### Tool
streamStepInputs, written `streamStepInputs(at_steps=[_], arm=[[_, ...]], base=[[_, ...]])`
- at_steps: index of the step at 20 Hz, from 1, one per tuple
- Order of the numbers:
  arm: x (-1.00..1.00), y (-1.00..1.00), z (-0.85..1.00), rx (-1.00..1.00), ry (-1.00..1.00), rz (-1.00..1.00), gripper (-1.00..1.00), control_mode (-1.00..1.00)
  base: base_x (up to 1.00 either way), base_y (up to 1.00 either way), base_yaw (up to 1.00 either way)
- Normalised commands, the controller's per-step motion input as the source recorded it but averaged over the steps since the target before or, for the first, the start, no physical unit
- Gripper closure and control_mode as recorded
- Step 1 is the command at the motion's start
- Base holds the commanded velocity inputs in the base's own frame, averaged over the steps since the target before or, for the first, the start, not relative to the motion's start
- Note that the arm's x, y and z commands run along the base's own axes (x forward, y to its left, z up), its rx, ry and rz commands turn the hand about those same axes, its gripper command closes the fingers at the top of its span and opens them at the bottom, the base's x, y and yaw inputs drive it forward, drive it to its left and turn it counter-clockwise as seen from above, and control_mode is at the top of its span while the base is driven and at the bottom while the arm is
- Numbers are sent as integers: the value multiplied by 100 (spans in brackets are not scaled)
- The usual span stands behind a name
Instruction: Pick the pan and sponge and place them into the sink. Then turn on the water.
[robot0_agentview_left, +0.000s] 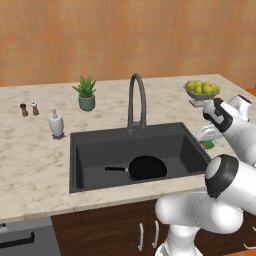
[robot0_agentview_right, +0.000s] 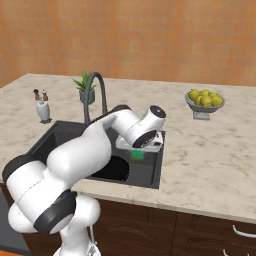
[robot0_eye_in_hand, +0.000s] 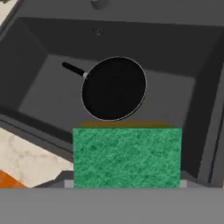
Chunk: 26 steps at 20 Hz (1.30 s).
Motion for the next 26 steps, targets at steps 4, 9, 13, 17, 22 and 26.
streamStepInputs(at_steps=[4, 9, 13, 17, 22, 26], arm=[[-19, 89, 0, 0, -4, 59, 100, -100], [-1, 58, -4, 1, -5, 48, 100, -100], [0, 14, -24, 5, -13, 33, 100, -100], [0, 1, -43, 5, -33, 30, 100, -100], [8, 6, -43, 3, -25, 26, 100, -100], [44, 10, -39, 2, -11, 21, 100, -100]], base=[[0, 0, 0], [0, 0, 0], [0, 0, 0], [0, 0, 0], [0, 0, 0], [0, 0, 0]])
